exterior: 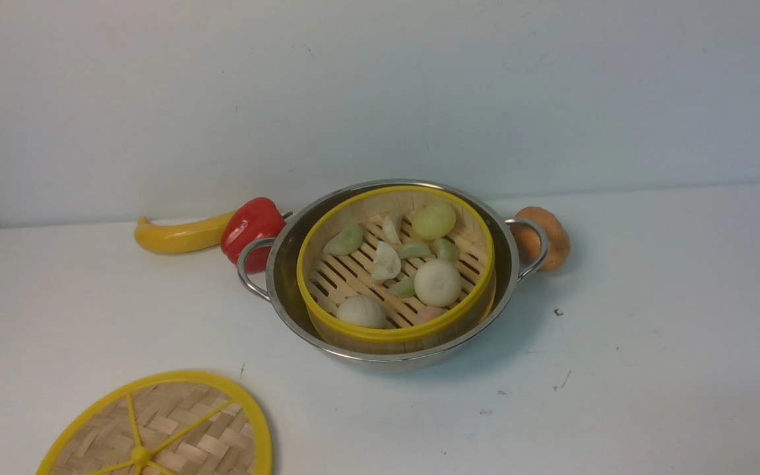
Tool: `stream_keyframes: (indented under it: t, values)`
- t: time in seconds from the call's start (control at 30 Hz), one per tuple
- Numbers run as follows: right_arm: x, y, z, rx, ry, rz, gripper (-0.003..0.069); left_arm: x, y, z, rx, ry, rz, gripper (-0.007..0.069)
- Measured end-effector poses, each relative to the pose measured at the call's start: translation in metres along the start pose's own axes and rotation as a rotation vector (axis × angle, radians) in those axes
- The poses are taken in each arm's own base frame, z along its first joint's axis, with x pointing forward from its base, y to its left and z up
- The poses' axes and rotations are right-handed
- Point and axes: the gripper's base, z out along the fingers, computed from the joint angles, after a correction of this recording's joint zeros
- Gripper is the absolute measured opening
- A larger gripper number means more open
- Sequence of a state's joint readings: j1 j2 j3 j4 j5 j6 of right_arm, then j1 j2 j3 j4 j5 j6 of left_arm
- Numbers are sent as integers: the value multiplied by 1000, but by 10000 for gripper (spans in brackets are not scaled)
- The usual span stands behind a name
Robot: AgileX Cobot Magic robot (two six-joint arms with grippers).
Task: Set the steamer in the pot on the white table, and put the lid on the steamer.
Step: 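Grasp the bamboo steamer lid lying on the table by its centre knob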
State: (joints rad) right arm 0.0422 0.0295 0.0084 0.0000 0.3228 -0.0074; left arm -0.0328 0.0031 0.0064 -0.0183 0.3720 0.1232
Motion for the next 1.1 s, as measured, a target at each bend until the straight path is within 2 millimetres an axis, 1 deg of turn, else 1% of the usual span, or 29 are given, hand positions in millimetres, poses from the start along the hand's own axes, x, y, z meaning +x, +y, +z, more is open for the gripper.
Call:
stream_keyframes:
  t: [0.17, 0.27, 0.3, 0.37, 0.4, 0.47, 0.57, 0.63, 0.73, 0.83, 1.1]
  values:
    - [0, 0, 0, 0, 0, 0, 242, -1, 1, 0, -8, -9, 17, 242]
    - [0, 0, 0, 0, 0, 0, 242, -4, 1, 0, -12, -44, 10, 242]
    - [0, 0, 0, 0, 0, 0, 242, -5, 1, 0, -8, -60, -13, 242]
    - [0, 0, 0, 0, 0, 0, 242, -10, 0, 0, 11, -105, -118, 242]
    - [0, 0, 0, 0, 0, 0, 242, -10, -1, -1, 13, -108, -132, 242]
    - [0, 0, 0, 0, 0, 0, 242, -14, -2, -1, 39, -146, -254, 242]
    - [0, 0, 0, 0, 0, 0, 242, -18, -2, -2, 54, -197, -347, 242]
    - [0, 0, 0, 0, 0, 0, 242, -21, -2, -3, 73, -227, -456, 242]
    - [0, 0, 0, 0, 0, 0, 242, -24, -1, -3, 92, -259, -570, 242]
    - [0, 0, 0, 0, 0, 0, 242, -27, 0, -4, 95, -295, -622, 242]
    - [0, 0, 0, 0, 0, 1, 242, -29, 1, -5, 92, -313, -633, 242]
